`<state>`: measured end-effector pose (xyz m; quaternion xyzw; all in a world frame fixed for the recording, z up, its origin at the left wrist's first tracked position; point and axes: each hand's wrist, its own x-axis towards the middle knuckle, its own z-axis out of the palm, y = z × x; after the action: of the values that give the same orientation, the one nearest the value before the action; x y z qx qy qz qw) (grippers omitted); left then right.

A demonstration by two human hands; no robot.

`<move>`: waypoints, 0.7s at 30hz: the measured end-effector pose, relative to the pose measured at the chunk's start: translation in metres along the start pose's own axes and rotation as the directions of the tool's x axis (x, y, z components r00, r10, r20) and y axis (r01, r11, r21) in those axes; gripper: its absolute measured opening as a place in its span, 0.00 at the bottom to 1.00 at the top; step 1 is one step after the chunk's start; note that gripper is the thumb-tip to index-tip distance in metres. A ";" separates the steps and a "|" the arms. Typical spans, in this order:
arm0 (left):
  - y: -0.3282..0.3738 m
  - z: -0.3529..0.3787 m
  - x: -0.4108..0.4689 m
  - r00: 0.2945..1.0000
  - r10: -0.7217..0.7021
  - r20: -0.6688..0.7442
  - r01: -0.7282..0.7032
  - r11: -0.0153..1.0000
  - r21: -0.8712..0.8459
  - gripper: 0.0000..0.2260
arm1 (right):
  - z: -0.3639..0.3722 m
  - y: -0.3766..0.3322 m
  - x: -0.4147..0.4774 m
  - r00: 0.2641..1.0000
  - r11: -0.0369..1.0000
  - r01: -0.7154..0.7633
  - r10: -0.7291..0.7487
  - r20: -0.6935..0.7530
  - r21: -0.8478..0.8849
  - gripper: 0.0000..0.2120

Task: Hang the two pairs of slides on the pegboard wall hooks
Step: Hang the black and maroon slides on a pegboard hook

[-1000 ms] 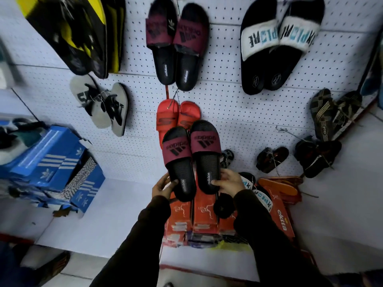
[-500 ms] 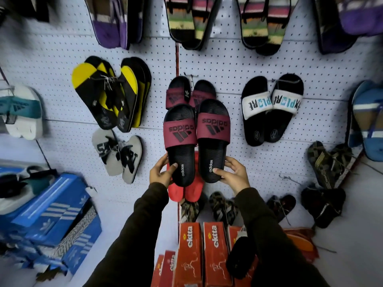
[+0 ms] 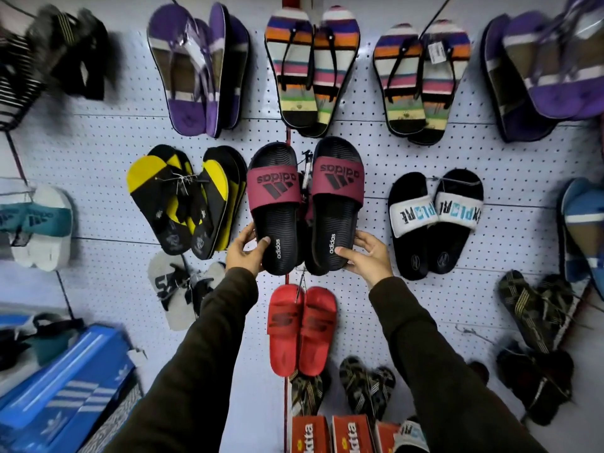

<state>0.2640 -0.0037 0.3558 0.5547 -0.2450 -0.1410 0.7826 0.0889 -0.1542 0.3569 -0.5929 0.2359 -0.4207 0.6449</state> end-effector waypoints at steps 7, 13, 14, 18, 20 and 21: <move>-0.032 0.000 0.018 0.990 -0.144 -0.006 0.144 0.988 0.048 0.22 | 0.001 0.030 0.008 0.994 0.994 -0.105 0.104 -0.023 -0.042 0.28; -0.067 0.005 0.010 0.989 -0.136 -0.055 0.142 0.981 0.133 0.22 | 0.006 0.060 0.001 0.992 0.990 -0.122 0.120 -0.032 -0.065 0.26; -0.070 0.007 0.007 0.989 -0.128 -0.072 0.137 0.981 0.140 0.22 | 0.007 0.064 0.000 0.993 0.991 -0.113 0.110 -0.041 -0.071 0.26; -0.085 0.012 -0.002 0.987 -0.117 -0.107 0.126 0.988 0.084 0.20 | 0.002 0.075 -0.007 0.990 0.989 -0.141 0.139 -0.038 -0.051 0.25; -0.093 0.014 -0.010 0.981 -0.150 -0.119 0.150 0.989 -0.010 0.20 | -0.005 0.080 -0.014 0.981 0.979 -0.193 0.193 -0.002 -0.063 0.25; -0.099 0.014 -0.017 0.978 -0.164 -0.132 0.160 0.986 -0.042 0.21 | -0.010 0.083 -0.019 0.976 0.973 -0.217 0.219 0.019 -0.076 0.26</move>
<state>0.2471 -0.0406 0.2629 0.5690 -0.1434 -0.1703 0.7916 0.0926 -0.1487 0.2717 -0.5925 0.3061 -0.3305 0.6679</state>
